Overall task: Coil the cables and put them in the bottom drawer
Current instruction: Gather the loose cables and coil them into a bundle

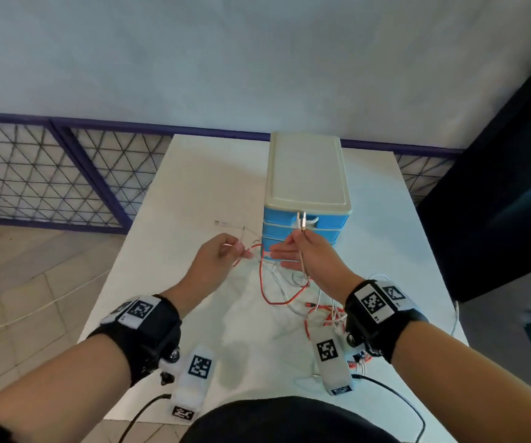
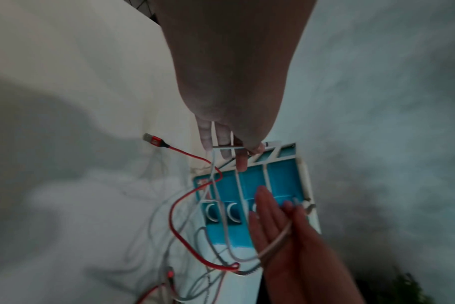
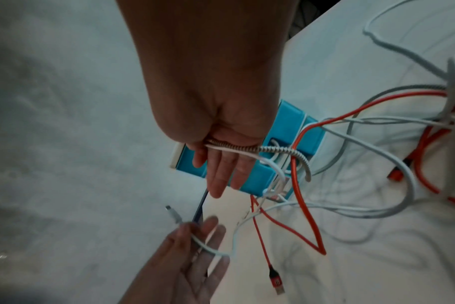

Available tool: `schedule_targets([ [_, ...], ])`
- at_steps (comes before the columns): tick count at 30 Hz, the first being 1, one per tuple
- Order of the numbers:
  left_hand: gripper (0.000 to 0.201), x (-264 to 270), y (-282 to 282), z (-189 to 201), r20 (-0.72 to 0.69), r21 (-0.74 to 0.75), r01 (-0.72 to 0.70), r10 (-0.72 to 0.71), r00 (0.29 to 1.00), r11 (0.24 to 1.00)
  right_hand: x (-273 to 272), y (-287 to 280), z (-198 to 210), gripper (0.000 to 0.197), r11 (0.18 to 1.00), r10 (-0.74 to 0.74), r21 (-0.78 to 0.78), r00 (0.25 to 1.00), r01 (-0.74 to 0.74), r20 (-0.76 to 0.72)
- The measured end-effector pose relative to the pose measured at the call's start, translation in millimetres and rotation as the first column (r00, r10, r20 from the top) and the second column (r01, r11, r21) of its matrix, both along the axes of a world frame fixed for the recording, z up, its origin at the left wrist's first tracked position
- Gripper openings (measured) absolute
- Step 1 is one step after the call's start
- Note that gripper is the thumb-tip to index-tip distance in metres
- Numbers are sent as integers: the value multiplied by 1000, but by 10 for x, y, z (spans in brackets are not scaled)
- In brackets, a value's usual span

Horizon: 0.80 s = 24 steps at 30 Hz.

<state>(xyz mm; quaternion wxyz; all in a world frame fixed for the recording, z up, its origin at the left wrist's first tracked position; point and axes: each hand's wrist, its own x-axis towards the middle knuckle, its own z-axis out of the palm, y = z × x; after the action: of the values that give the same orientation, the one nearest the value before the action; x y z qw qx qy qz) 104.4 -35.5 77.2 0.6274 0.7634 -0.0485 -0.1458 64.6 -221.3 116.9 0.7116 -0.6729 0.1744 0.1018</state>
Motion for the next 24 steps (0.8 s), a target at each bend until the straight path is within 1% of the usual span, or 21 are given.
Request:
schedule_targets([
  [2,14,-5,-68,131,-51,-29,-42,40,998,999,38,100,4,29,999,32,-6,999,-32,8],
  [4,13,-28,-146,259,-74,-11,-39,38,997,999,90,207,-3,30,997,83,-11,996,-83,22],
  [5,14,-37,-180,309,-69,11,-38,39,997,999,111,255,-7,30,996,94,-4,995,-94,35],
  [8,19,-61,-263,432,-38,45,-53,55,998,998,155,317,-17,33,993,95,-82,993,-89,72],
  [10,21,-46,-269,452,-32,63,-32,34,999,998,143,297,-15,34,990,95,-108,993,-87,66],
  [12,21,-4,-231,455,-81,68,61,-56,995,996,103,244,-4,33,991,87,-110,995,-81,49],
  [15,20,123,-138,454,-196,23,229,-221,955,973,66,206,-16,33,989,76,-133,996,-69,48],
  [16,21,170,-116,463,-214,16,265,-255,943,964,62,218,-22,33,988,59,-146,997,-52,39],
  [19,25,313,-97,481,-260,17,369,-352,899,929,79,285,-55,32,993,-18,-116,1000,20,19],
  [22,17,411,-107,472,-290,79,418,-380,878,905,116,321,-65,27,995,-88,-52,996,87,-7],
  [24,14,484,-99,424,-300,110,416,-369,880,903,138,324,-39,25,996,-86,-22,996,86,-1],
])
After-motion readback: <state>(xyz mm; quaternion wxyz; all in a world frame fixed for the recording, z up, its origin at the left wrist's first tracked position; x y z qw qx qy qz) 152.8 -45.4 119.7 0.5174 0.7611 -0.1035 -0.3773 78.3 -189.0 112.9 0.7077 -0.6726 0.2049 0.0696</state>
